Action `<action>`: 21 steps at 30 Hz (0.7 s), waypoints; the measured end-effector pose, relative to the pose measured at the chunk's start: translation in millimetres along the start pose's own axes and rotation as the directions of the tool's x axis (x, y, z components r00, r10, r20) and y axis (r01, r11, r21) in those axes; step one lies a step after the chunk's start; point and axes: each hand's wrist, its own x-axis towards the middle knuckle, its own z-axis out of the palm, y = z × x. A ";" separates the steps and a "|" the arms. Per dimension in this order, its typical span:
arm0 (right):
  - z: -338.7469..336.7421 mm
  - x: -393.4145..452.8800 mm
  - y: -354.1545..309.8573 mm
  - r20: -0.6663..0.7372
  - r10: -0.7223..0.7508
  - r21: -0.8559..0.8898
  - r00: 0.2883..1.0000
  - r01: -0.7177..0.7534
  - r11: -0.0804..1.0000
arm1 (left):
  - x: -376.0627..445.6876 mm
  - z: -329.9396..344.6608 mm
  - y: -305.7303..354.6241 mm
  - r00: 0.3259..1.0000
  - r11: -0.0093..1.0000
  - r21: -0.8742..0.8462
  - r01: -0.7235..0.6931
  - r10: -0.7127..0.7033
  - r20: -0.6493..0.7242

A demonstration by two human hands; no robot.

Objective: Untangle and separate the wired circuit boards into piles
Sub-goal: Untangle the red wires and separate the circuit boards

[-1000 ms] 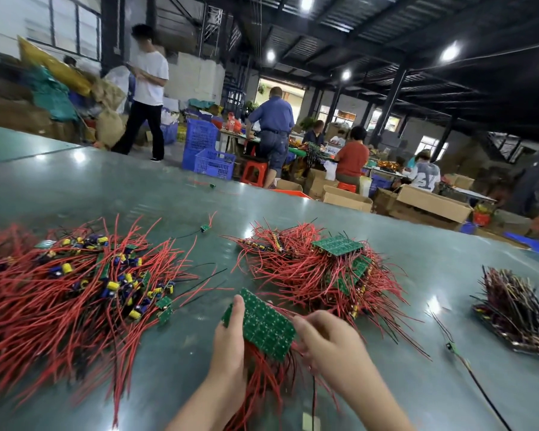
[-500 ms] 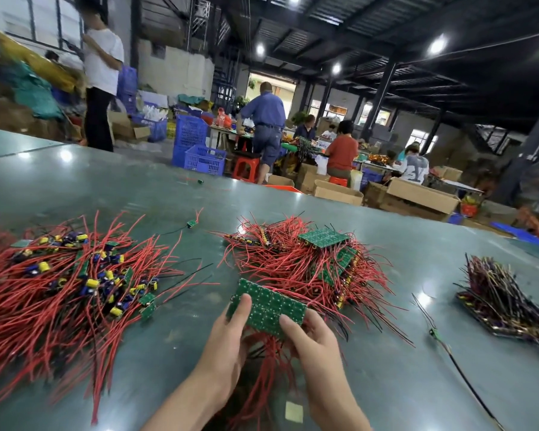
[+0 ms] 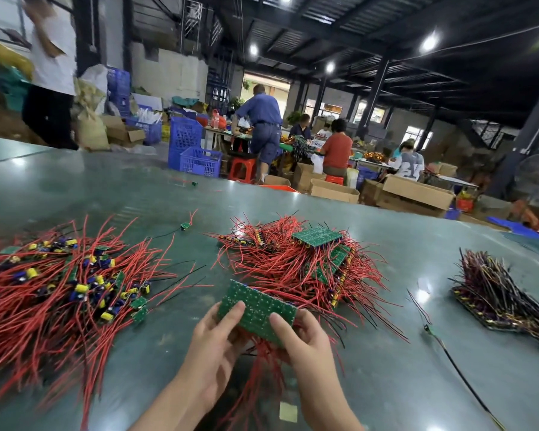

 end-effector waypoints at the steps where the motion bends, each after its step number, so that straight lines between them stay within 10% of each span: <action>1: 0.3 -0.2 0.9 0.001 0.006 0.006 1.000 -0.006 1.000 | -0.3 -0.3 0.2 1.000 1.000 0.009 -0.001 0.001 0.004; 15: -12.3 3.2 -2.7 0.007 -0.138 -0.123 0.990 0.138 0.983 | -5.3 -3.9 -9.5 0.978 0.932 0.363 -0.021 -0.056 0.201; 21: -18.6 7.5 -1.7 -0.065 -0.183 -0.184 0.981 0.168 0.968 | -1.1 -8.2 -9.2 0.972 0.798 0.556 -0.232 0.162 0.173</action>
